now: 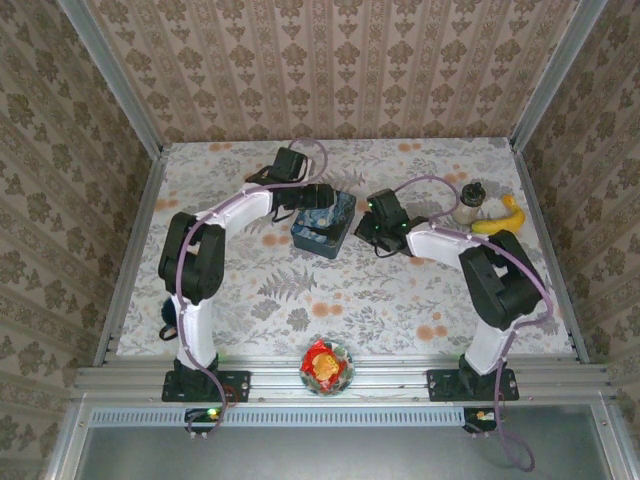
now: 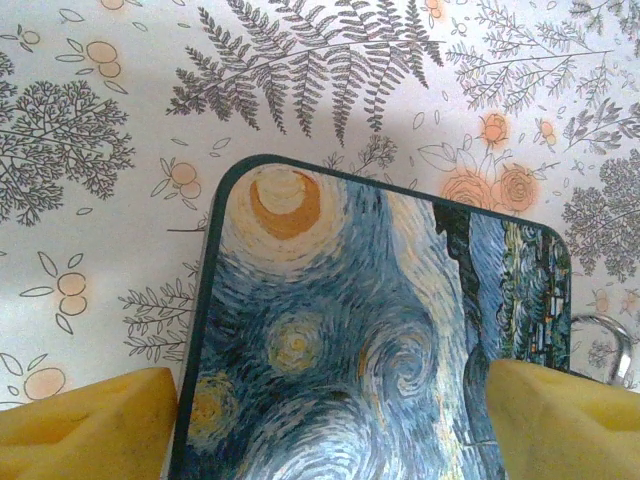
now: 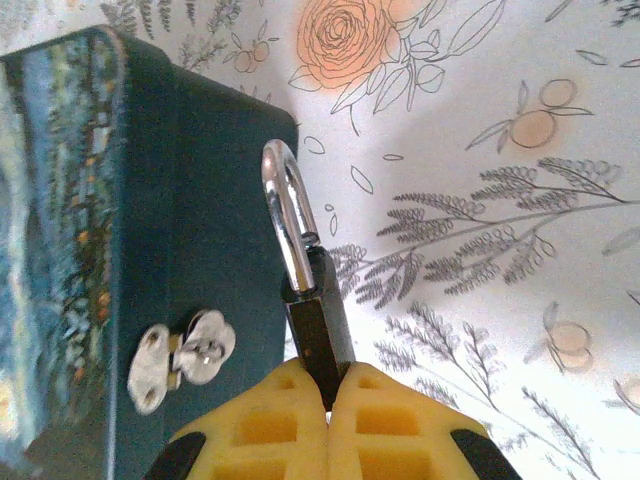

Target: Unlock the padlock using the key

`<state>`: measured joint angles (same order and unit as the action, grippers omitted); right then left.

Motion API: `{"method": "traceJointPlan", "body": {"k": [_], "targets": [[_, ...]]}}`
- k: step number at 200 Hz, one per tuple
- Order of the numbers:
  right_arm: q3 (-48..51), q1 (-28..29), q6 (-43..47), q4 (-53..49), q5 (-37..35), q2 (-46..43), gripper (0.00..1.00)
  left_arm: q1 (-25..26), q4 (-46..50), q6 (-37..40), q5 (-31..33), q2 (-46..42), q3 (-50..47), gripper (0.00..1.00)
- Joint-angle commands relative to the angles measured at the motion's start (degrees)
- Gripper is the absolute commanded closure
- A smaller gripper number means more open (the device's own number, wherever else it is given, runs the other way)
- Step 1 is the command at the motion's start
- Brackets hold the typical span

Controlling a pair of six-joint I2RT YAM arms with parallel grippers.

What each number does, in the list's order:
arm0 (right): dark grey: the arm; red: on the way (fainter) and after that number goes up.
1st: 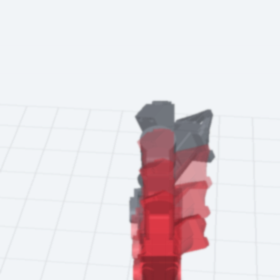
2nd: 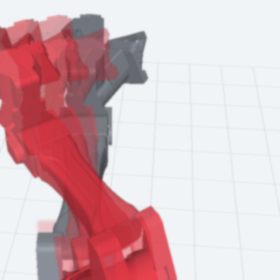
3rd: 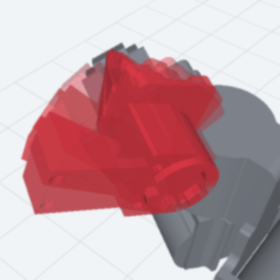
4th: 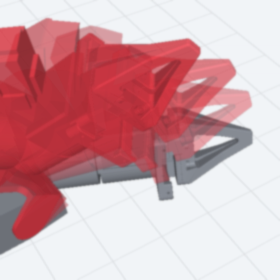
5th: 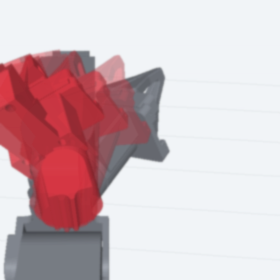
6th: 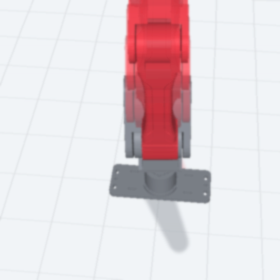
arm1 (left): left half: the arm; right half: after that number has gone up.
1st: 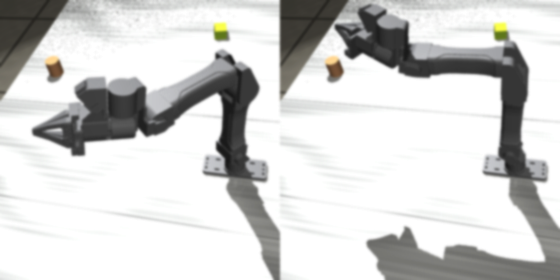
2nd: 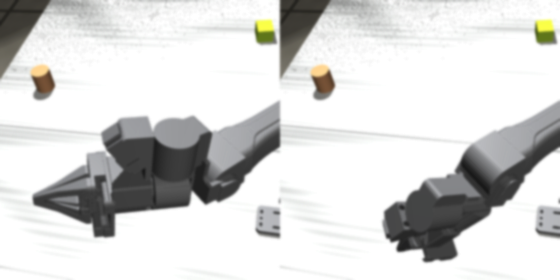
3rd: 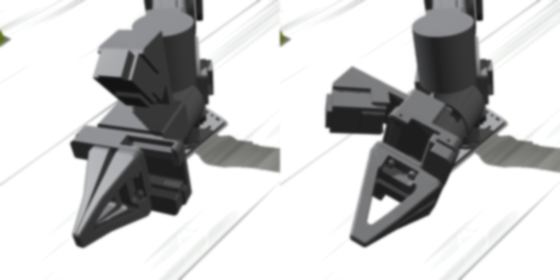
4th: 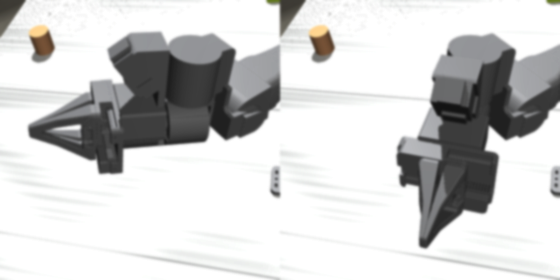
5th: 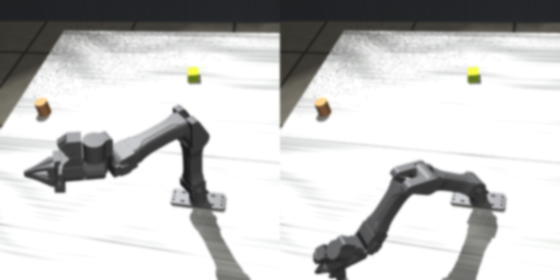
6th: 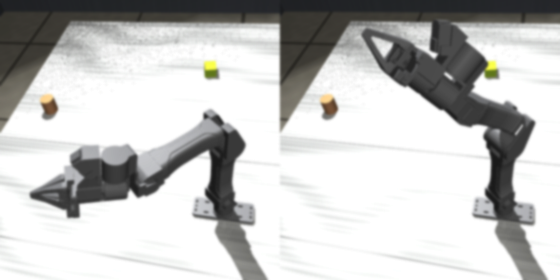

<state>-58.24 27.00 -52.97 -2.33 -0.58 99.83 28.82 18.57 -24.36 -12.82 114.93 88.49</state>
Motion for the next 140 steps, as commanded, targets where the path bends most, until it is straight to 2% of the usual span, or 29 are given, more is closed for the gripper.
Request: {"method": "traceJointPlan", "body": {"k": [1, 61, 140], "targets": [[2.5, 1.6, 0.5, -1.9, -2.1, -4.7, 1.0, -0.5, 0.3, 0.2, -2.5, 0.9, 3.1, 0.18], [6.5, 8.1, -1.3, -1.8, -4.3, -6.8, 1.0, -0.7, 0.4, -1.1, -6.2, 6.1, 8.0, 0.18], [-0.1, 12.4, -1.4, 2.4, -2.7, 1.5, 1.0, 0.0, -0.2, -3.5, -12.1, 11.3, 13.3, 0.18]]}}
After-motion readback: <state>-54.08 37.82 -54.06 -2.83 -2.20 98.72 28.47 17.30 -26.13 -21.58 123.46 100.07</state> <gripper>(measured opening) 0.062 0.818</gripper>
